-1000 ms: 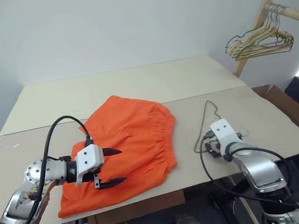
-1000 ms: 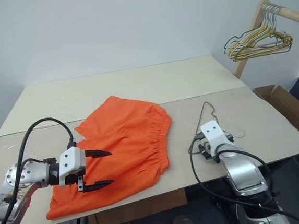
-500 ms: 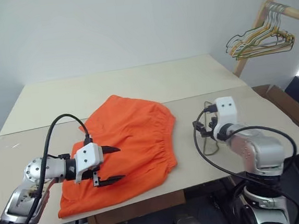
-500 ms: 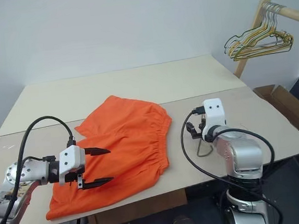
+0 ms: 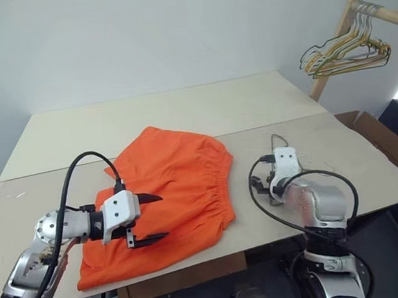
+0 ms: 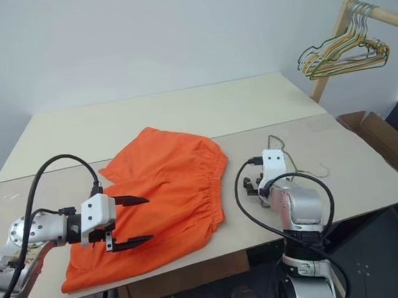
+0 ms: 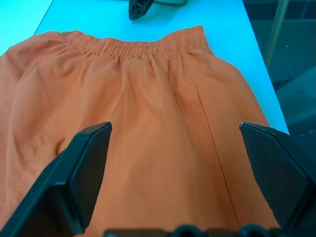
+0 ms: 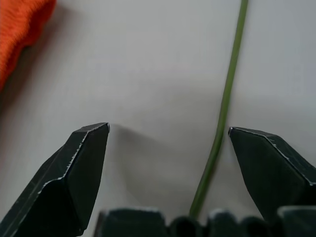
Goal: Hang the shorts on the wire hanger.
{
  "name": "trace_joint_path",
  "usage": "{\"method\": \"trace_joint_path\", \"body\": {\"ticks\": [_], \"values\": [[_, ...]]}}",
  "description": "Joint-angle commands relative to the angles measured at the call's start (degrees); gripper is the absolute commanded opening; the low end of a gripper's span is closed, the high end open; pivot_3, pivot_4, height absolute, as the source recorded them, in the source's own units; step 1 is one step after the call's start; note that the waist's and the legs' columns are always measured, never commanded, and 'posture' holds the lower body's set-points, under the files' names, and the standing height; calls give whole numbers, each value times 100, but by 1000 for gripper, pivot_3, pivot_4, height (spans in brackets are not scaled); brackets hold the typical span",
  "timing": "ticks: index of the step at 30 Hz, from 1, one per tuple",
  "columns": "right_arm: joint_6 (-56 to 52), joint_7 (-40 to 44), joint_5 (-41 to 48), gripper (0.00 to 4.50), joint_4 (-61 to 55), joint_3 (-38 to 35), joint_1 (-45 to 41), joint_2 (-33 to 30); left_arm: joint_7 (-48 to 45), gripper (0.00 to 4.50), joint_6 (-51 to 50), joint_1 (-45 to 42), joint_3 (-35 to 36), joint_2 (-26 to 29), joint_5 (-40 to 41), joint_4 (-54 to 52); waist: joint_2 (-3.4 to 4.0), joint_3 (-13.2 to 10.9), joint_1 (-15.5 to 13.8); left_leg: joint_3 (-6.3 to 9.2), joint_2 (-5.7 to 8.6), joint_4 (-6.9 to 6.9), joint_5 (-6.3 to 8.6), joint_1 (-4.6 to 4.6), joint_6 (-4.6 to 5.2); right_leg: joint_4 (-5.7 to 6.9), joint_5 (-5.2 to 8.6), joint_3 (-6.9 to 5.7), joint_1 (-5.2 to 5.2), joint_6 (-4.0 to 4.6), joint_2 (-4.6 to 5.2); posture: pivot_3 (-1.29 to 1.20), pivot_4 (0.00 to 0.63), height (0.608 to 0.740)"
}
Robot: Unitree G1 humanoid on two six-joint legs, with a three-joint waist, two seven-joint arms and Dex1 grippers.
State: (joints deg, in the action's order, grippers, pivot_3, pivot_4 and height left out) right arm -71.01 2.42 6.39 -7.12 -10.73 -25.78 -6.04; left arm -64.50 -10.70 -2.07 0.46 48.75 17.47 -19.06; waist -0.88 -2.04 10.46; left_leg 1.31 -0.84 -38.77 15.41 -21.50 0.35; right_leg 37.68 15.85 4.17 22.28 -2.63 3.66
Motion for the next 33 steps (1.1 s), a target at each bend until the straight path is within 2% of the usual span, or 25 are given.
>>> {"method": "trace_joint_path", "body": {"ticks": [1, 2, 5, 11, 16, 22, 25, 29, 33], "values": [[-96, -38, -49, 4472, 55, 206, 28, -50, 35, 4500, -11, -48, 35, 37, 27, -140, 0, 0, 0, 0, 0, 0, 0, 0, 0, -1, 0, 0, 0, 0, -1, -142, 0, 740], [-124, -81, -43, 4472, 84, 151, 31, -1, 34, 4500, -11, -45, 35, 40, 22, -140, 0, 1, 0, 0, 0, 0, 0, 1, 0, 0, 0, 0, 0, 0, -1, -142, 0, 740], [-132, -174, -105, 3906, 148, 138, 84, 34, 23, 4500, -3, -39, 31, 51, 9, -136, -2, 3, -2, 1, -2, 0, 0, 3, 0, 0, 0, 0, -3, 0, -4, -141, 0, 740], [-30, -219, -102, 1763, 298, -22, 55, 24, -5, 4500, 47, -112, -18, 46, -36, -70, -7, 8, 1, 2, -5, 0, 0, 5, 0, -1, 0, 0, -4, 0, -9, -147, 0, 740], [-34, -153, -124, 39, 324, 120, 139, -75, -37, 4500, 86, -147, -54, 48, -50, -55, -10, 12, 15, 2, -9, 2, 0, 9, 0, -1, 0, 1, -5, 0, -14, -149, 0, 740], [89, -186, -214, 12, 205, 293, 239, -133, -60, 4500, 117, -140, -71, 69, -84, -40, -19, 21, 12, 3, -11, 3, 0, 10, 0, -3, 0, 0, -7, 0, -15, -152, 0, 740], [569, -321, -374, 12, -57, 376, 254, -160, 85, 4500, 89, -251, -11, -55, -49, -5, -20, 22, 11, 3, -10, 3, 0, 9, 0, -4, 0, 1, -7, 0, -15, -155, 0, 740], [886, -91, -198, 12, -777, 326, 159, -233, 716, 4500, -713, -769, 461, -691, 879, -53, -4, 11, -21, 3, -3, -8, 0, -3, 0, -2, -1, 0, -3, -2, -7, -162, 0, 740], [691, 285, 148, 12, -1408, 215, -4, -354, 1374, 4500, -1621, -1255, 794, -1394, 1931, 91, -1, 10, 0, 8, -5, -6, 0, -14, 0, -2, -1, -2, 5, -3, -9, -178, 0, 740]]}}
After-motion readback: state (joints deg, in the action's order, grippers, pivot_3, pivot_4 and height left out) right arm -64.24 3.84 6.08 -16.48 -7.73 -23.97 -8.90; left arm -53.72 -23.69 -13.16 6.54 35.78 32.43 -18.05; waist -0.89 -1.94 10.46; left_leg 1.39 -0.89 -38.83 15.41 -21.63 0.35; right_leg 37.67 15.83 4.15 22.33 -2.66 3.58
